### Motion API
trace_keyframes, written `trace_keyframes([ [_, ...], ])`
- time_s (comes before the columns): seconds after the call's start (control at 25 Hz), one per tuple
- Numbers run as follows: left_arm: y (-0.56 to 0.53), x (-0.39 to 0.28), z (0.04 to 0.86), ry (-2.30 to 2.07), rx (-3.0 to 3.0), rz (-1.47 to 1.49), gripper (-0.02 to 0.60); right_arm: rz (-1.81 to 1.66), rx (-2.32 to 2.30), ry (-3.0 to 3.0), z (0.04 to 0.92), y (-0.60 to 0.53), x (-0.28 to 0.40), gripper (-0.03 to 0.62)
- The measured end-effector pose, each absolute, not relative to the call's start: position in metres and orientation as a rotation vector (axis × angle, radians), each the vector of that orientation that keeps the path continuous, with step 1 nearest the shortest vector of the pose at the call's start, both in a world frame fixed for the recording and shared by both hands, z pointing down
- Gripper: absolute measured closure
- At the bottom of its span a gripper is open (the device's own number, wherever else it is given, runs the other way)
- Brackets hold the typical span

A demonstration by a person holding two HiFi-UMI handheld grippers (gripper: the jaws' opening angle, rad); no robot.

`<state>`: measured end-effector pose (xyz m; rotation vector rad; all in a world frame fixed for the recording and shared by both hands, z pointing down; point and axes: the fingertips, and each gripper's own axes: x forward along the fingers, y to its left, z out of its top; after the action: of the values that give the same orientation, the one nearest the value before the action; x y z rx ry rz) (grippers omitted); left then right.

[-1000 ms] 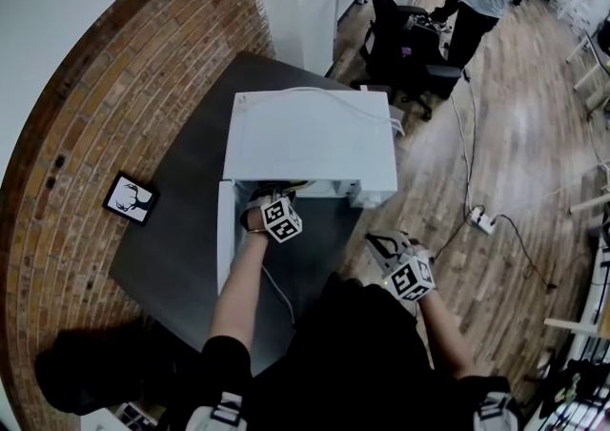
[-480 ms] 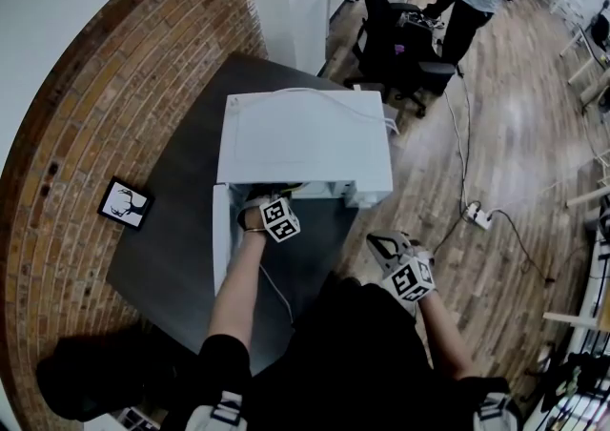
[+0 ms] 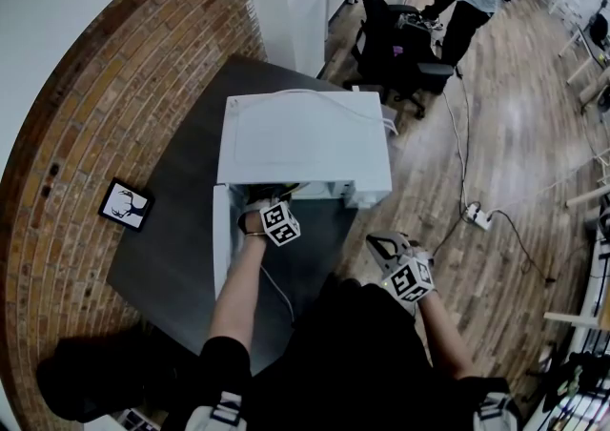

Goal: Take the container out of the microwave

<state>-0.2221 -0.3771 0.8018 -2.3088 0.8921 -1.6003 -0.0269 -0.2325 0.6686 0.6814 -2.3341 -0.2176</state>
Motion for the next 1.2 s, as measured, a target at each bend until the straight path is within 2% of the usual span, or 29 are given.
trace_keyframes([
  [1.2,-0.368,-0.206,0.791,0.868,-2.281,-1.605,0.551,-0.255,0.687,-2.363,0.661,-0.236,-0.022,0.594],
])
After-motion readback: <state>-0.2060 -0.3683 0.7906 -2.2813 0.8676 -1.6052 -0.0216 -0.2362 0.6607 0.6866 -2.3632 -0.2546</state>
